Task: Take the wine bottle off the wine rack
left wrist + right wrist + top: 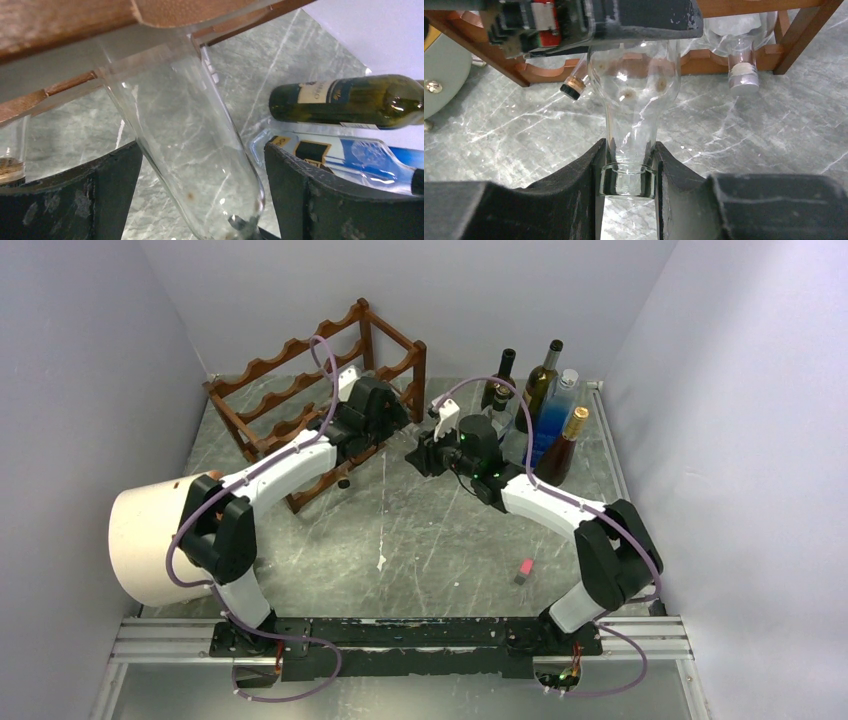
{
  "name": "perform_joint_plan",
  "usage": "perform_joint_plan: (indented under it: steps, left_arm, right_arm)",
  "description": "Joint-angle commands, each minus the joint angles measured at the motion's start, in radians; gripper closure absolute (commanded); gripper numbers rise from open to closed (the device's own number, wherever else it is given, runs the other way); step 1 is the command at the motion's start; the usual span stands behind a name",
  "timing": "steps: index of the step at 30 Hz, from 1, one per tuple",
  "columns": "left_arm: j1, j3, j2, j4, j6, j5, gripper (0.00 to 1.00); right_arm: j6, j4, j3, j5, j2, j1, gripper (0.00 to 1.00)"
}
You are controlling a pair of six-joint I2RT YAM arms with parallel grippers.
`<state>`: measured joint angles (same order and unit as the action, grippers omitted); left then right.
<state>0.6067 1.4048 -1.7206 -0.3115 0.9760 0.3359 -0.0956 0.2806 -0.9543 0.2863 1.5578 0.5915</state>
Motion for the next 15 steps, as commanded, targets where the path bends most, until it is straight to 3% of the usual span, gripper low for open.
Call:
perform_joint_plan:
  steps: [1,7,14,15]
  left_arm:
    - [0.008,0.048,-0.024,-0.014,0.008,0.109,0.08]
    - [0.017,0.058,-0.040,-0.015,0.018,0.111,0.21]
    - [0.025,0.016,0.019,0.039,0.044,0.040,0.71]
    - [0.025,0.006,0.029,0.046,0.053,0.025,0.77]
  right_arm:
    - [0.029,0.075,0.023,0.069,-0.059,0.007,1.00]
    - [0.062,0.024,-0.004,0.075,-0.073,0.007,1.00]
    - [0.082,-0.058,-0.005,0.092,-0.135,0.009,0.99]
    - [0.080,-0.081,-0.015,0.095,-0.141,0.009,0.93]
